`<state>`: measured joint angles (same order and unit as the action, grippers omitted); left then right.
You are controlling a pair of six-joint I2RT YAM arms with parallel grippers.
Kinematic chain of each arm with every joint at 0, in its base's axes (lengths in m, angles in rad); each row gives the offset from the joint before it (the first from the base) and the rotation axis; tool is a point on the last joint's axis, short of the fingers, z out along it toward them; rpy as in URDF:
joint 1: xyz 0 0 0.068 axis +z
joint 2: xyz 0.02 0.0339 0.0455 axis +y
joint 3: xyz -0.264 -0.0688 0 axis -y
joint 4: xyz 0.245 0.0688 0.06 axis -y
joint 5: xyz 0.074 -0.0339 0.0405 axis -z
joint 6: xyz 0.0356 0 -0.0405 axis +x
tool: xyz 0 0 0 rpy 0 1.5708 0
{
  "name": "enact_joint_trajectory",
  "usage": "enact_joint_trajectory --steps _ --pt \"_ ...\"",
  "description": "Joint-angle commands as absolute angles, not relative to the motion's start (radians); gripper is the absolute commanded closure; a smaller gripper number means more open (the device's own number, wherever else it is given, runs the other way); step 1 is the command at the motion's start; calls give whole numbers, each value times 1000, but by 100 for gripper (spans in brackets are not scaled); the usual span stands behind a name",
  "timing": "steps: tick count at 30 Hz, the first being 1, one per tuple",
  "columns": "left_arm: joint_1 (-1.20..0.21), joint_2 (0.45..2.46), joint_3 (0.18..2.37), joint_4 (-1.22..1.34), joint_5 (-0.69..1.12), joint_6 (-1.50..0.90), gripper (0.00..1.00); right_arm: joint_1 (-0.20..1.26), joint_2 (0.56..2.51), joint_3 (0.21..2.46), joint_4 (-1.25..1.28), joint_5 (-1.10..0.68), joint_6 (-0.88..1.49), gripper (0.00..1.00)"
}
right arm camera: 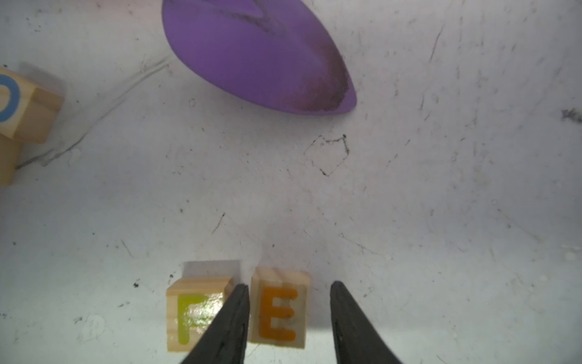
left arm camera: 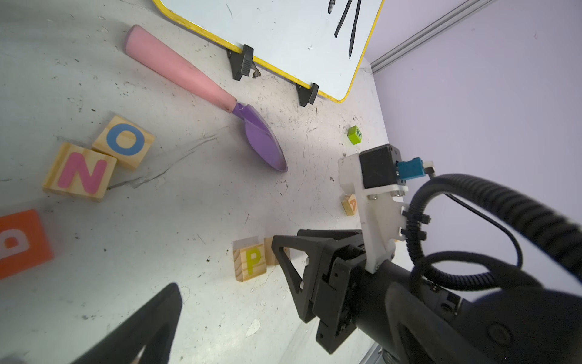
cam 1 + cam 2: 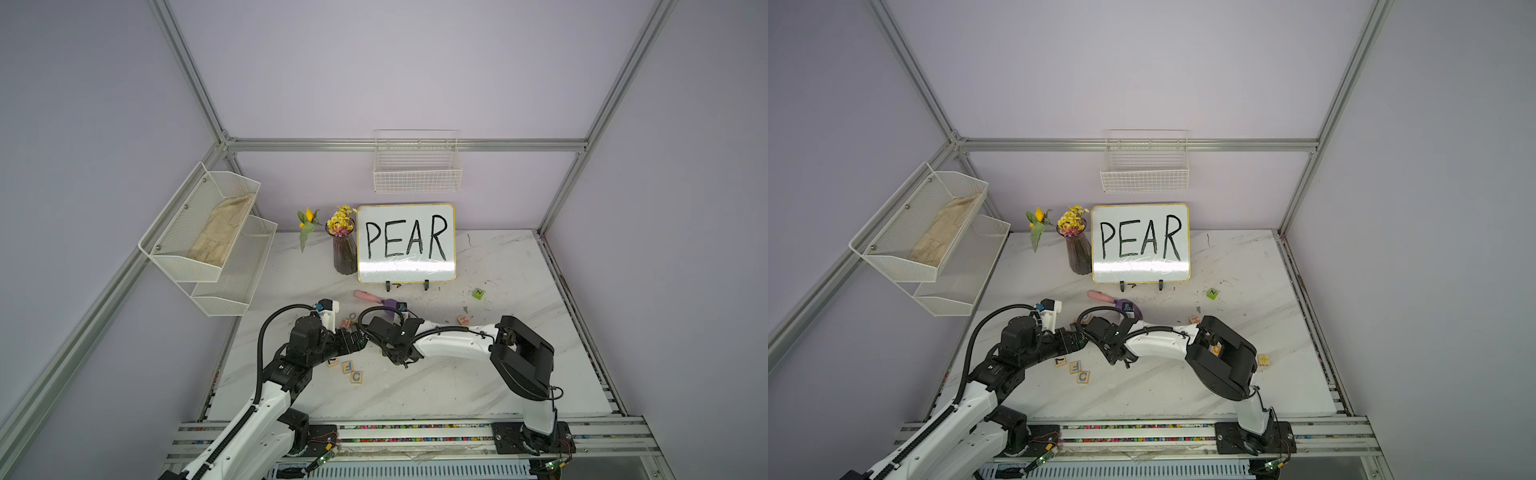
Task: Spell the uppercase word “pear” with letter blocks
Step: Place the letter block at the center of the board, then pick up the letter block from the center of the board.
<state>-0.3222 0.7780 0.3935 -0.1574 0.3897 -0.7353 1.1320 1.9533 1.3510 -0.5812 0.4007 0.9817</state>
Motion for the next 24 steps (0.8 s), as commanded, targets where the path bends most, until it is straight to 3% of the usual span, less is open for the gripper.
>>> enact_joint_trajectory --steps 1,8,16,24 --pt "-327 785 433 -95 397 -707 0 1139 1861 1351 -622 482 965 54" --pt "-328 861 495 -105 349 -670 0 1025 1712 1248 -634 485 1058 54" --pt "-385 1105 614 47 353 -613 0 859 1575 1166 -728 450 1119 54" --pt "-497 1335 785 215 492 -527 0 730 1557 1105 -722 355 1129 54"
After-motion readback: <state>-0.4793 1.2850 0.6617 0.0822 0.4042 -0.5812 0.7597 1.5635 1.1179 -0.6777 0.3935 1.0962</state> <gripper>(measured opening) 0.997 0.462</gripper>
